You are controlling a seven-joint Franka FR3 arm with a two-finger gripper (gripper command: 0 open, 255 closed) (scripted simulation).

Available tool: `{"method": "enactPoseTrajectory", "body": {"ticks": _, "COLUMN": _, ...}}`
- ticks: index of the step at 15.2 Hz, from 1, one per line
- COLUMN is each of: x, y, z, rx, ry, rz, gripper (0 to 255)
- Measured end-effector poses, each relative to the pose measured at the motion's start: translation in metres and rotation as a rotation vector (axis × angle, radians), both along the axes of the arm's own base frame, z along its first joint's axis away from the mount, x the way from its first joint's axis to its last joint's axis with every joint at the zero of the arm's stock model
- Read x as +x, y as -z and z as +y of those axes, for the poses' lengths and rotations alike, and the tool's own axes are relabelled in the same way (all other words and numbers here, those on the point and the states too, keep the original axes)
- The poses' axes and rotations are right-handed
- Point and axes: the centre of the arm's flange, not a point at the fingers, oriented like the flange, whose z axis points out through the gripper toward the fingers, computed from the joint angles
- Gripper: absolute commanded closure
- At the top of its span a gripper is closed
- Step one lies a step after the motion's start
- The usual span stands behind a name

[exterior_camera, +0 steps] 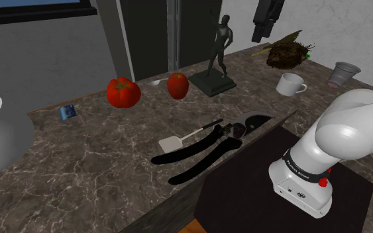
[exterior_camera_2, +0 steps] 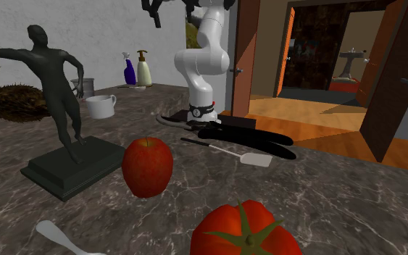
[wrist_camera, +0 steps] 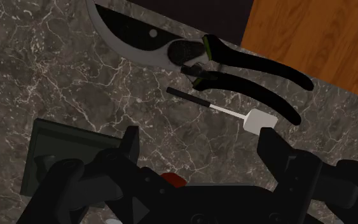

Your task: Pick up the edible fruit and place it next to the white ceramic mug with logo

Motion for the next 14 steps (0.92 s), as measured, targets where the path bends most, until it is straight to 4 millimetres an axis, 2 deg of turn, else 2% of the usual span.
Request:
{"method": "enactPoseTrajectory", "body": {"ticks": 3, "x": 0.011, "y": 0.011, "z": 0.006, "rx": -0.003, "ry": 0.008, "rz": -0.005, "gripper": 0}}
{"method": "enactPoseTrajectory", "body": {"ticks": 10, "x": 0.072, "y": 0.054, "z": 0.034, "rx": -0.021, "ry": 0.057, "rz": -0.045, "gripper": 0}}
{"method": "enactPoseTrajectory", "body": {"ticks": 14, "x": 0.113, "y": 0.088, "z": 0.047, "rx": -0.031, "ry": 0.086, "rz": -0.068, "gripper": 0}}
